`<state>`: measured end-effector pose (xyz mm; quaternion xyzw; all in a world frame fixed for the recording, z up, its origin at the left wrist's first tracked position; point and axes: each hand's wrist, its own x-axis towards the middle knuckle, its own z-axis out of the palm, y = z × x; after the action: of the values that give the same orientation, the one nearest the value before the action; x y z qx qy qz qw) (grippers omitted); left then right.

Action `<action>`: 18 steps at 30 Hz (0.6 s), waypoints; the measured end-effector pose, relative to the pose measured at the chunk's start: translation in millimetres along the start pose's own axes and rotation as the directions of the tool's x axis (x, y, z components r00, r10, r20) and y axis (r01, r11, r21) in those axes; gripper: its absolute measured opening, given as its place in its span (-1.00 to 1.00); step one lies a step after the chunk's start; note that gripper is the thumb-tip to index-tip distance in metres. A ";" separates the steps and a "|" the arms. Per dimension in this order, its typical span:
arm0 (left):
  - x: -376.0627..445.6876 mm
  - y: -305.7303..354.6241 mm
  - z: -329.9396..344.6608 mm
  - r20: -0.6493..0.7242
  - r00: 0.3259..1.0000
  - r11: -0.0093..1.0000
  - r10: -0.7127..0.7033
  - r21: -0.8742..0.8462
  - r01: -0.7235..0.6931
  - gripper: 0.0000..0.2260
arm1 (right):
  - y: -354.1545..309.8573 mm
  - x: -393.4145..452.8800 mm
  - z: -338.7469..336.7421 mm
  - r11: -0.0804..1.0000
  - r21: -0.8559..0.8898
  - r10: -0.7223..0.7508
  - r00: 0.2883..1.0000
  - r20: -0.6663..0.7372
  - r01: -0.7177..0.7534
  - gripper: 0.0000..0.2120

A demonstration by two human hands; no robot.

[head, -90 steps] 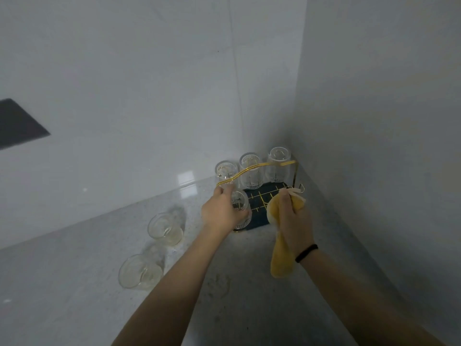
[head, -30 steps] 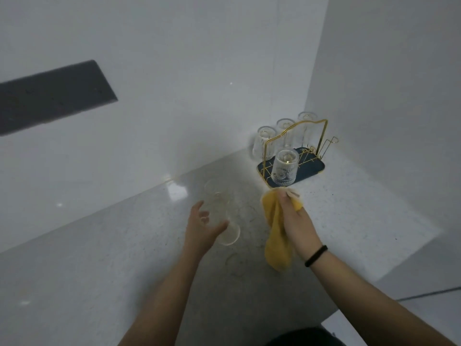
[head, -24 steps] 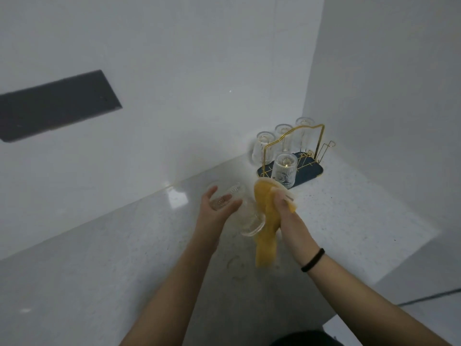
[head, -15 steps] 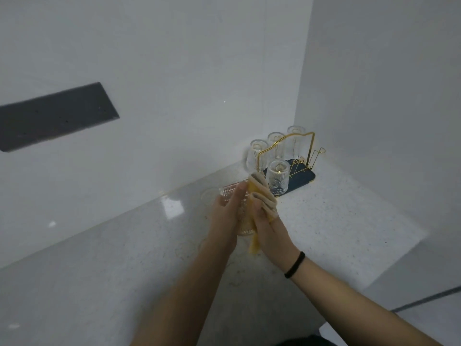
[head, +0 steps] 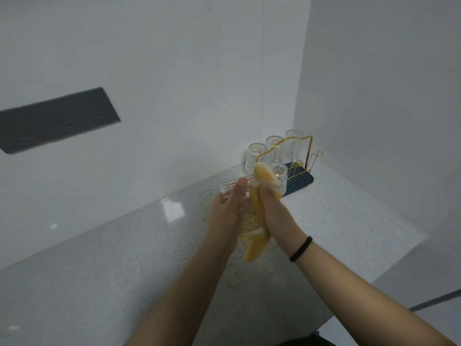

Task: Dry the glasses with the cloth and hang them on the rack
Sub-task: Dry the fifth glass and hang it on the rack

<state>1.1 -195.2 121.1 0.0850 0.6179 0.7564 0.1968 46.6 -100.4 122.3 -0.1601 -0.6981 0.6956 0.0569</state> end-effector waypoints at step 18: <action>-6.7 7.7 18.2 -0.121 0.992 0.986 0.042 0.165 -0.022 -0.18 | 14.5 -1.3 2.9 0.981 0.103 -0.153 0.981 -0.119 0.165 -0.71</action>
<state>12.4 -182.7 133.3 0.0635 0.6874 0.7102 0.1380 49.0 -103.8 108.1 -0.1383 -0.6643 0.7170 0.1597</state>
